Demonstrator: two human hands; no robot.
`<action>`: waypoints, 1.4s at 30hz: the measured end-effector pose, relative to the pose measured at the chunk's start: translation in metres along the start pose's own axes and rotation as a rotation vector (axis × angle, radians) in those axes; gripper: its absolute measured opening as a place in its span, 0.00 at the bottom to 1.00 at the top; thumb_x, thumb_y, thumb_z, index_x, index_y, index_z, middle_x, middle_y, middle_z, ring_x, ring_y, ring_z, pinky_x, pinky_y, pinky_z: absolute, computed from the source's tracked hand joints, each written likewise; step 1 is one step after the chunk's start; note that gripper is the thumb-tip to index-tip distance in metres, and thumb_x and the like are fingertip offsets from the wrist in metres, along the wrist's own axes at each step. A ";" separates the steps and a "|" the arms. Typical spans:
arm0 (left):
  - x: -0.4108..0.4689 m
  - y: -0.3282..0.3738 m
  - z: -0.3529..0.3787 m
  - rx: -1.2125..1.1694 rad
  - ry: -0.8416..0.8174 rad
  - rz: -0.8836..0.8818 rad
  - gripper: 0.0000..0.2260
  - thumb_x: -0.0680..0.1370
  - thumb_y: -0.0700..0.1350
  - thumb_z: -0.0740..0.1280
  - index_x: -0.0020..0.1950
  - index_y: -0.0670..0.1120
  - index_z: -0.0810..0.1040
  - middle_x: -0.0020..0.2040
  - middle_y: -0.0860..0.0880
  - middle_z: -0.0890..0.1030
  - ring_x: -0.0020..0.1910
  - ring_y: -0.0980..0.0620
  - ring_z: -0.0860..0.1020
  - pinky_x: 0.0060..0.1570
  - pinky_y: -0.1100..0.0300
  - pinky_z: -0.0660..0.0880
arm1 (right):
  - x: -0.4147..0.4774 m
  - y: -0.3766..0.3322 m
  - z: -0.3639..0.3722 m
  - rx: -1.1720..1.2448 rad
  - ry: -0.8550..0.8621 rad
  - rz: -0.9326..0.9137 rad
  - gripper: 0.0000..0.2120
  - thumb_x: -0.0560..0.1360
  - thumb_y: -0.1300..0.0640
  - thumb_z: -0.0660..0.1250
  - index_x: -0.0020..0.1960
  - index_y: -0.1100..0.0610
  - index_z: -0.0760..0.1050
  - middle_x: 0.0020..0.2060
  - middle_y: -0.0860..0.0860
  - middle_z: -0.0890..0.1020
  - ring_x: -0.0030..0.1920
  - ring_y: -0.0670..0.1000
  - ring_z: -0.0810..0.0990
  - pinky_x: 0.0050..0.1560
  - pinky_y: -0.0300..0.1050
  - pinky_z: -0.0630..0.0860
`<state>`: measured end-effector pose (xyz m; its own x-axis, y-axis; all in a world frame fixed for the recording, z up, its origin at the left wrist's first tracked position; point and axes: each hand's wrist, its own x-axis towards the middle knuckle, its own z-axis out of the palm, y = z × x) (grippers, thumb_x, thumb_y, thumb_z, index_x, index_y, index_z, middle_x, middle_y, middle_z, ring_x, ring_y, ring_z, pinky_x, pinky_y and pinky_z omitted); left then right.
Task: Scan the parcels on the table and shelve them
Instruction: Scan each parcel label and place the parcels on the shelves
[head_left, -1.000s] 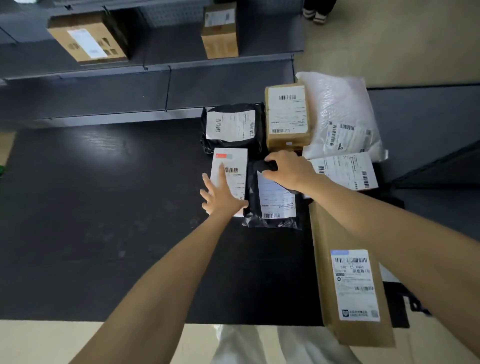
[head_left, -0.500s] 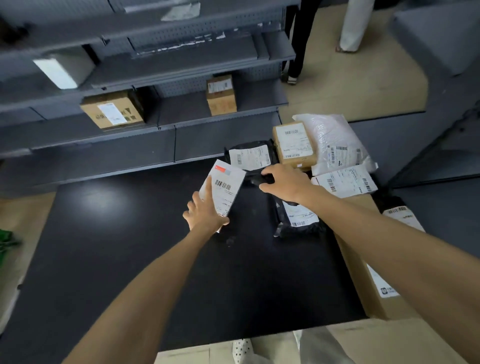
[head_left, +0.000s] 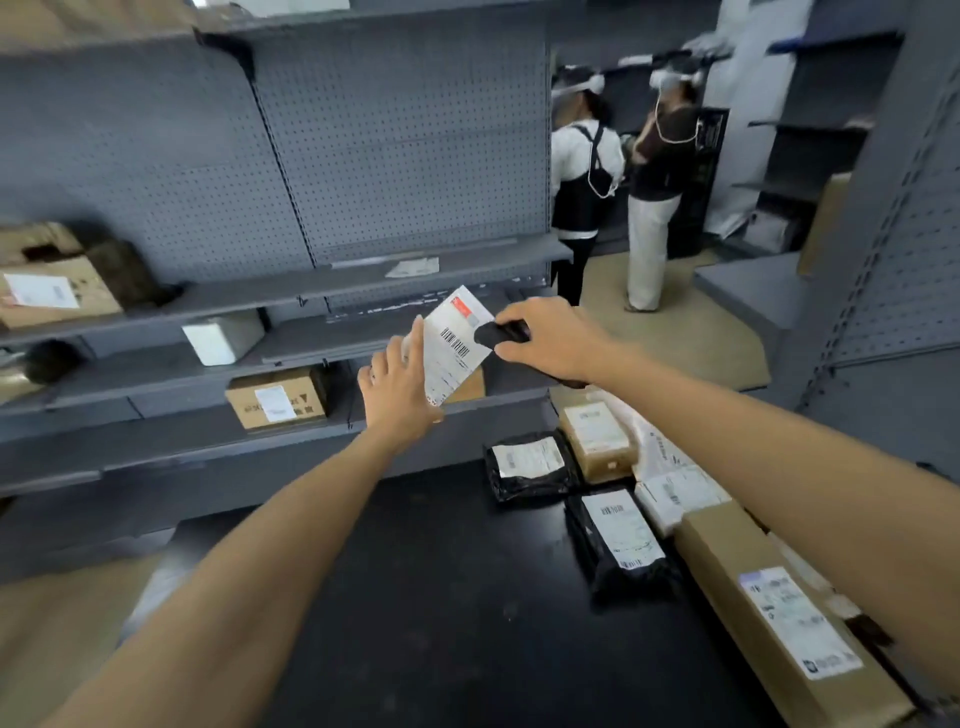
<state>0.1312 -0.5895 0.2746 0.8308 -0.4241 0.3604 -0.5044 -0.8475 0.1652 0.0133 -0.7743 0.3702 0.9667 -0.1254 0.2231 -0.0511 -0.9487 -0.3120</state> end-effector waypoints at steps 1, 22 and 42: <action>0.004 0.001 -0.010 0.004 0.013 0.011 0.59 0.65 0.53 0.80 0.80 0.52 0.39 0.74 0.45 0.59 0.71 0.41 0.62 0.69 0.42 0.61 | 0.000 -0.006 -0.010 -0.007 0.015 -0.010 0.18 0.76 0.45 0.67 0.65 0.46 0.77 0.57 0.50 0.80 0.58 0.59 0.78 0.54 0.52 0.74; 0.030 0.012 -0.045 0.029 0.073 0.061 0.58 0.65 0.54 0.79 0.80 0.53 0.40 0.73 0.45 0.60 0.69 0.42 0.63 0.69 0.43 0.61 | -0.023 -0.022 -0.043 -0.131 -0.013 -0.003 0.13 0.78 0.48 0.64 0.58 0.52 0.79 0.50 0.50 0.79 0.51 0.58 0.77 0.48 0.50 0.69; -0.061 0.120 0.062 0.009 -0.180 0.360 0.58 0.66 0.52 0.79 0.79 0.61 0.37 0.73 0.44 0.62 0.69 0.40 0.65 0.68 0.41 0.62 | -0.168 0.089 0.017 -0.026 -0.200 0.386 0.17 0.78 0.46 0.65 0.65 0.48 0.77 0.59 0.51 0.80 0.60 0.57 0.77 0.52 0.51 0.71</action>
<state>0.0347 -0.6857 0.2156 0.6298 -0.7427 0.2275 -0.7692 -0.6371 0.0495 -0.1492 -0.8323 0.2889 0.9048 -0.4163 -0.0899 -0.4225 -0.8505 -0.3134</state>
